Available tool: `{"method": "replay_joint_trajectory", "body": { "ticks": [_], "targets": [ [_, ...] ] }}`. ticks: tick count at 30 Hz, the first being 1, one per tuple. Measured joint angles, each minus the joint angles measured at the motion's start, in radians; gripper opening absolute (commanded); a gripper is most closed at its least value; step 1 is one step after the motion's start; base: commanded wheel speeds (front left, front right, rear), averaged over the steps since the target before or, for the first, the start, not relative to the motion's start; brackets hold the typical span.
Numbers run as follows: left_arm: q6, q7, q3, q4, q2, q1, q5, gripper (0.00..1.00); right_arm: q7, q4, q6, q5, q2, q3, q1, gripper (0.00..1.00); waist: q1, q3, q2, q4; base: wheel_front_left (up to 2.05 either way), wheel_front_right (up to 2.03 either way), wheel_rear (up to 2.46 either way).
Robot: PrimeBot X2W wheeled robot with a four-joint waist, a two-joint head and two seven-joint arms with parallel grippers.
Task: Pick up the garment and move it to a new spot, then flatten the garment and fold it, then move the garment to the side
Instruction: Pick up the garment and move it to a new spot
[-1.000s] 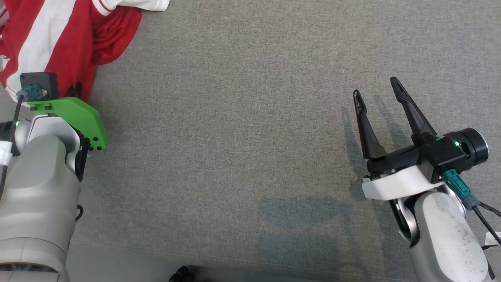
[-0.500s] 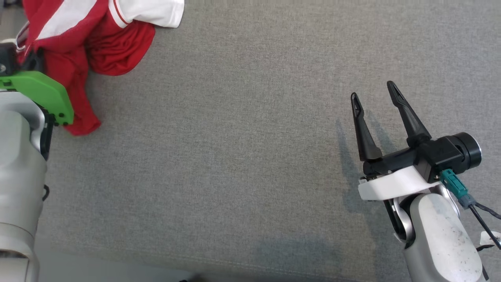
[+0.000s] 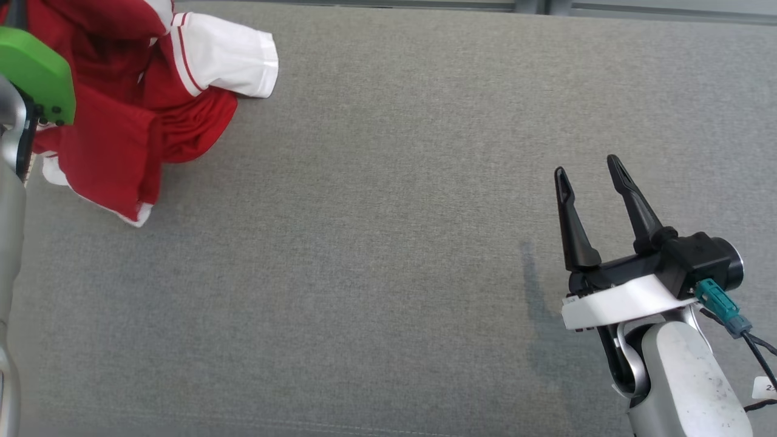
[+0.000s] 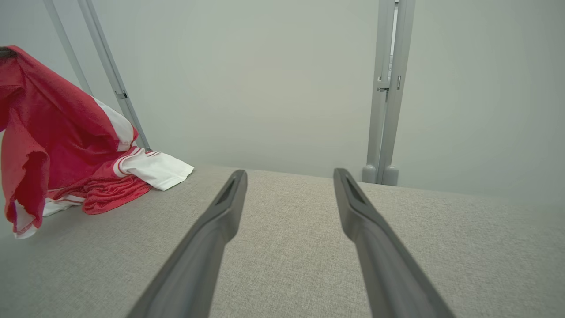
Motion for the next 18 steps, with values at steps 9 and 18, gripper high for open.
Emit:
{"method": "replay_joint_trajectory", "body": {
  "ticks": [9, 18],
  "targets": [
    [-0.012, 0.017, -0.047, -0.094, -0.024, -0.063, 0.014, 0.00, 0.000, 0.001, 0.000, 0.048, 0.000, -0.006, 0.027, 1.00, 0.0000, -0.055, -0.0001, -0.086, 0.00, 0.00, 0.00],
    [-0.021, 0.023, -0.082, -0.201, -0.111, -0.055, -0.015, 0.00, 0.000, -0.003, 0.000, 0.065, 0.000, -0.021, 0.032, 1.00, 0.0000, -0.080, -0.0001, -0.178, 0.00, 0.00, 0.00]
  ]
}}
